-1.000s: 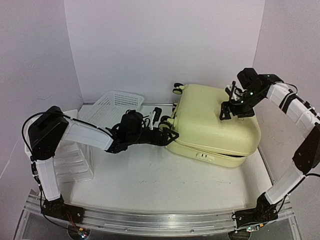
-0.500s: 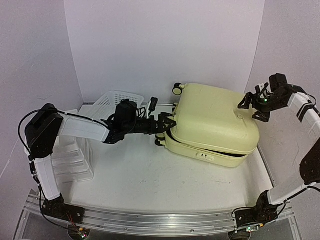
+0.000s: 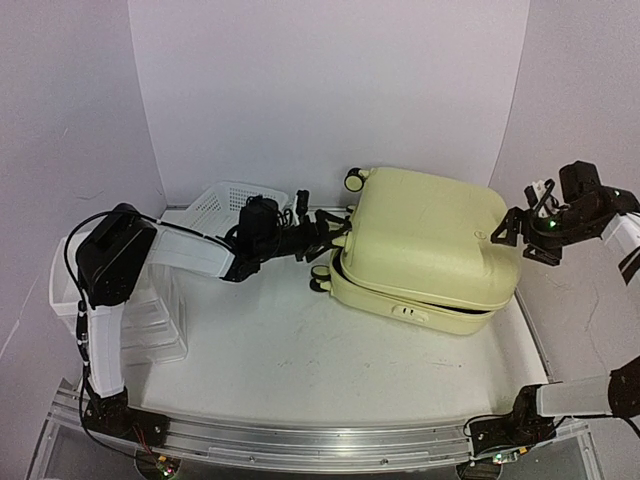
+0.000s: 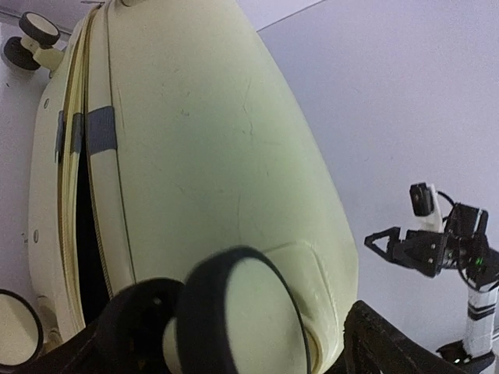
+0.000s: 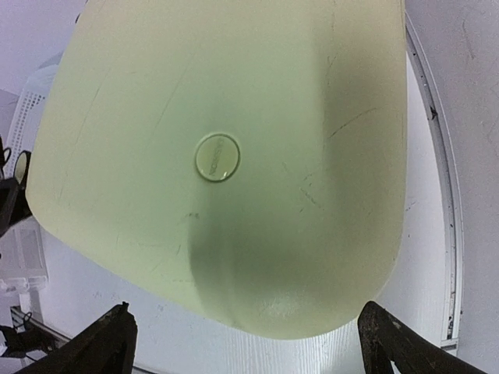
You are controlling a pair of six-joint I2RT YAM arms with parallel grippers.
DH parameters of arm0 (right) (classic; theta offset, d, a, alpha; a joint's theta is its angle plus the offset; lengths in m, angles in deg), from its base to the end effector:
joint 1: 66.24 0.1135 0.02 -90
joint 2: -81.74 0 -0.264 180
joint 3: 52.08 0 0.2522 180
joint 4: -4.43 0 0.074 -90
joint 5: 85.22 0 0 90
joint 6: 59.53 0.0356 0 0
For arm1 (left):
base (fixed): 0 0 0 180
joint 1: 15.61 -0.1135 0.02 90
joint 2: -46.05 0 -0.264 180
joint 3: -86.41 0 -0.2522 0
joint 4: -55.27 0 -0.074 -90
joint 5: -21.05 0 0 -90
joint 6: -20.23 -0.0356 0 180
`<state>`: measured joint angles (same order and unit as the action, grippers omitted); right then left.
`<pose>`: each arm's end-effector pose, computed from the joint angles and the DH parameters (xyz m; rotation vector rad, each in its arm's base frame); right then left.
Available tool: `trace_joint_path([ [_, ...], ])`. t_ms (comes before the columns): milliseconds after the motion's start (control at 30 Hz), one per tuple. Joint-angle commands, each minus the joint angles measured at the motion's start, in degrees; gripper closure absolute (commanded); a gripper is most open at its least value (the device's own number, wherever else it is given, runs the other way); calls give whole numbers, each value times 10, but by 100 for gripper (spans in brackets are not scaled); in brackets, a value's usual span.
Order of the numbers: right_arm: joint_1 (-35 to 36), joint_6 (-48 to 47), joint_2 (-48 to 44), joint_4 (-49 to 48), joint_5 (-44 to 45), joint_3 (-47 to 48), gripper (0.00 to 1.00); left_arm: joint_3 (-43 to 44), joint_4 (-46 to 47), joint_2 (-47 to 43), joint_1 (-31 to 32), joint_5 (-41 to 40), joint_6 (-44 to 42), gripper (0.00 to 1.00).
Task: Open, take out, and arrange the luggage
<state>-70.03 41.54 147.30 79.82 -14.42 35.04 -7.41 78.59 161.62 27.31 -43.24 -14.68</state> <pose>0.2092 -0.0021 0.3596 0.1859 2.4906 0.4726 0.3257 -0.3240 0.2167 0.1884 1.9526 -1.5920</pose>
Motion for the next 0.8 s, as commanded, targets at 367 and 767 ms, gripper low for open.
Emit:
trace_joint_path([
  [367,3,-88,-122,33,25,-36,2,161,141,24,-16,75,136,58],
  [767,26,-339,-205,-91,-127,-40,2,362,129,89,-34,65,147,75],
])
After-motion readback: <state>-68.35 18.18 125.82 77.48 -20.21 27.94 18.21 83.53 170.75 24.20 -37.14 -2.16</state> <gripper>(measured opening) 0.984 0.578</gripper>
